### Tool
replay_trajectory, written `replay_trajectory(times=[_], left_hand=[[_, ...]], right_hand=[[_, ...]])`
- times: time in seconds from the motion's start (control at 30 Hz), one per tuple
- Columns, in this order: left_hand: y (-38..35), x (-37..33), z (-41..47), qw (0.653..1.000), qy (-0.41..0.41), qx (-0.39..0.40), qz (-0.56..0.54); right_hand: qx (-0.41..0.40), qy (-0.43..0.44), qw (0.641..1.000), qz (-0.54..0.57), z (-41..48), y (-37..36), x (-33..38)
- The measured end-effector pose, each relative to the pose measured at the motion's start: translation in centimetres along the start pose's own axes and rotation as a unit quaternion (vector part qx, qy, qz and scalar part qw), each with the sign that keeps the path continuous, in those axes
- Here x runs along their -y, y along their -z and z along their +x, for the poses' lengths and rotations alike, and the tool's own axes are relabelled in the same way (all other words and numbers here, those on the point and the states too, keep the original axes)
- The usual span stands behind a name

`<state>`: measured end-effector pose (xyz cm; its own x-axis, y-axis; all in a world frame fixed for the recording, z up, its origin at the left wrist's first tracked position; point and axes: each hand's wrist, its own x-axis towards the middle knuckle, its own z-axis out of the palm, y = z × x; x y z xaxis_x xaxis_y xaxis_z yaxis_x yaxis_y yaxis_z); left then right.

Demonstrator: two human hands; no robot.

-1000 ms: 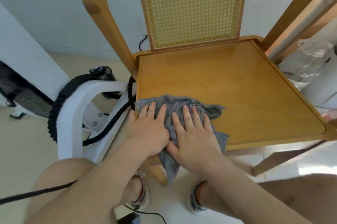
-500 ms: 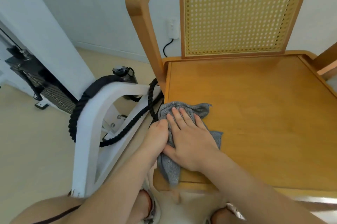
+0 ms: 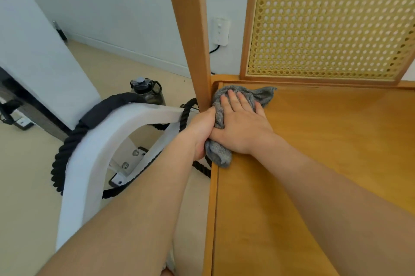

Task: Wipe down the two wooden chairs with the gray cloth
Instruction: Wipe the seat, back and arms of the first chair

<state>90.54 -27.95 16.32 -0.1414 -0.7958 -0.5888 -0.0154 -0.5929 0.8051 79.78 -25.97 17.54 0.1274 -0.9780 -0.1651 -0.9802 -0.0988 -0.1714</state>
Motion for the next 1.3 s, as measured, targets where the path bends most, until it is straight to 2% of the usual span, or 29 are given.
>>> replay_trajectory(times=[0.07,0.2,0.27,0.4,0.47,0.57,0.67,0.7,0.73,0.77,0.83,0.87,0.9,1.0,1.1,1.2,1.3], left_hand=[[0.4,1.1,-1.0,1.0,0.012,0.017,0.015],[2.0,3.0,-4.7,0.983,0.066,0.074,0.151],[2.3,3.4,-6.1,0.972,0.032,0.065,0.222],[0.4,2.7,-8.2,0.929,-0.092,-0.046,0.356],[-0.3,2.3,-8.0,0.932,-0.12,-0.078,0.333],[-0.5,1.0,-8.0,0.953,-0.149,-0.126,0.234],[-0.1,-1.1,-7.4,0.959,-0.203,-0.143,0.134],[-0.1,-2.0,-7.3,0.958,-0.225,-0.14,0.11],[-0.2,-2.9,-7.0,0.954,-0.247,-0.137,0.095],[-0.3,-3.7,-6.8,0.951,-0.263,-0.138,0.08],[-0.9,-4.6,-6.6,0.951,-0.273,-0.145,0.025],[-1.1,-4.7,-6.4,0.95,-0.275,-0.146,-0.002],[-1.3,-4.8,-6.4,0.95,-0.275,-0.145,-0.017],[-1.1,-5.0,-7.0,0.953,-0.275,-0.12,-0.037],[-0.8,-5.6,-7.7,0.951,-0.29,-0.089,-0.054],[-1.1,-5.6,-8.3,0.945,-0.31,-0.088,-0.05],[-1.5,-5.5,-8.1,0.941,-0.32,-0.107,-0.023]], right_hand=[[0.003,0.015,1.0,-0.006,-1.4,-0.1,0.3],[-0.001,0.054,0.999,-0.001,-7.1,-1.1,1.5],[-0.001,0.065,0.998,0.0,-9.5,-1.5,1.8],[-0.013,0.076,0.997,-0.008,-9.4,-1.4,1.5],[-0.015,0.065,0.998,-0.007,-7.9,-1.3,1.2],[-0.025,0.029,0.999,0.012,-5.0,-1.0,1.5],[-0.097,-0.015,0.992,0.084,-2.2,-1.1,1.6],[-0.132,-0.039,0.978,0.155,-1.5,-0.9,1.9],[-0.169,-0.065,0.949,0.258,-0.8,-0.4,2.1],[-0.195,-0.1,0.892,0.395,-0.3,0.6,2.6],[-0.17,-0.175,0.705,0.665,0.6,2.8,4.1],[-0.143,-0.192,0.628,0.74,1.1,3.4,4.8],[-0.125,-0.183,0.597,0.771,1.3,3.9,5.5],[-0.148,-0.111,0.597,0.781,0.8,5.5,6.9],[-0.181,-0.035,0.574,0.797,-0.2,9.0,7.0],[-0.196,0.006,0.618,0.761,-0.8,10.6,7.0],[-0.139,-0.038,0.631,0.762,-0.1,8.9,6.4]])
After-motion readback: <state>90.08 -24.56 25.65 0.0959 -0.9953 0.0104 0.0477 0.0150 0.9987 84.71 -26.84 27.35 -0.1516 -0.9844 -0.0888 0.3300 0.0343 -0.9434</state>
